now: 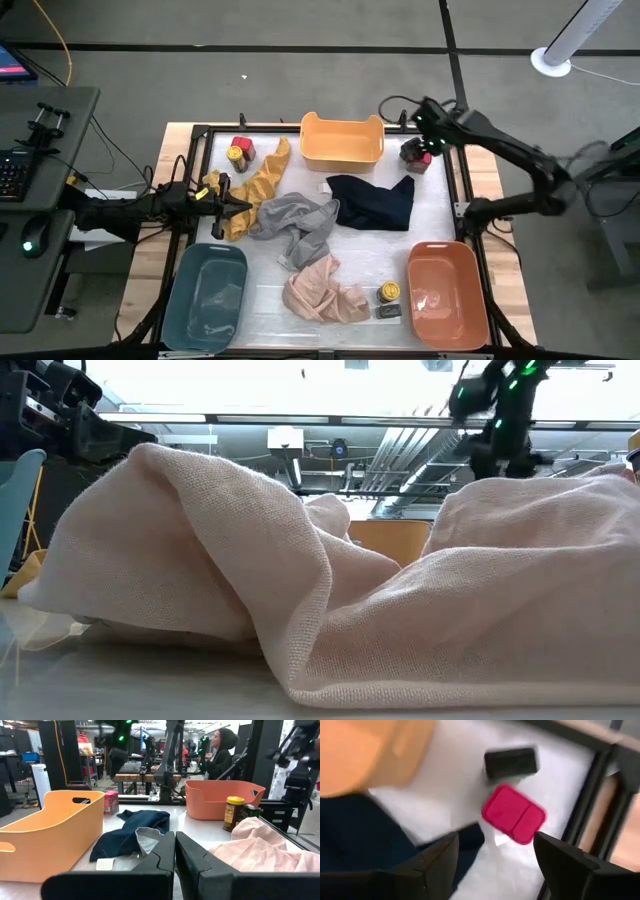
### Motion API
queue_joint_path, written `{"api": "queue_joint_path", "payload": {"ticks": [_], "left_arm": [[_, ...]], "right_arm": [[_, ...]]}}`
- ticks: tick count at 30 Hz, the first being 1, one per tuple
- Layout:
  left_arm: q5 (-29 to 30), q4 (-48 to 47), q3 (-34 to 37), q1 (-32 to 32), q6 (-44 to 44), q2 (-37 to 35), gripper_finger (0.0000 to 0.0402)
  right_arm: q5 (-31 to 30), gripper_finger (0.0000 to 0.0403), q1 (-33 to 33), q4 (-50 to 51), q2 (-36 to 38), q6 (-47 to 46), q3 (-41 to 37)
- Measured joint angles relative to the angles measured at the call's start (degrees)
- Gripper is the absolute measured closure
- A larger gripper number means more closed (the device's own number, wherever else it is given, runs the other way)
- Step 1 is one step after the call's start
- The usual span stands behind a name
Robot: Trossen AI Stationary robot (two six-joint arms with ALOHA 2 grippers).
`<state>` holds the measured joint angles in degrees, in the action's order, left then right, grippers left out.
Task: Sort spices by type
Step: Put the right red seasoning can into the orange bin
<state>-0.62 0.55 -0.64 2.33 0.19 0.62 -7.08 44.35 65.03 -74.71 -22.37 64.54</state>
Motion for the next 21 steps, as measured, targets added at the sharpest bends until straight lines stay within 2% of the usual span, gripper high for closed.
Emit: {"api": "queue_joint_path", "payload": {"ticks": [3, 7, 10, 14, 15, 21], "left_arm": [[0.0, 0.0, 0.0, 0.0, 0.0, 0.0, 0.0401], [0.0, 0.0, 0.0, 0.0, 0.0, 0.0, 0.0401], [0.0, 0.0, 0.0, 0.0, 0.0, 0.0, 0.0401], [0.0, 0.0, 0.0, 0.0, 0.0, 0.0, 0.0401], [0.0, 0.0, 0.0, 0.0, 0.0, 0.0, 0.0401], [0.0, 0.0, 0.0, 0.0, 0.0, 0.0, 0.0401]], "right_arm": [[2.5, 0.0151, 2.3, 2.7, -5.6, 3.6, 1.9], [-1.0, 0.0171, 3.3, 3.6, -9.7, 5.9, 2.9], [-2.9, 0.0236, 3.3, 4.1, -10.5, 5.9, 3.0], [-5.5, 0.0373, 3.3, 3.8, -10.4, 5.9, 2.5], [-5.8, 0.0386, 3.3, 3.5, -10.4, 6.0, 2.1], [-6.6, 0.0399, 3.3, -0.3, -10.9, 4.3, -2.9]]}}
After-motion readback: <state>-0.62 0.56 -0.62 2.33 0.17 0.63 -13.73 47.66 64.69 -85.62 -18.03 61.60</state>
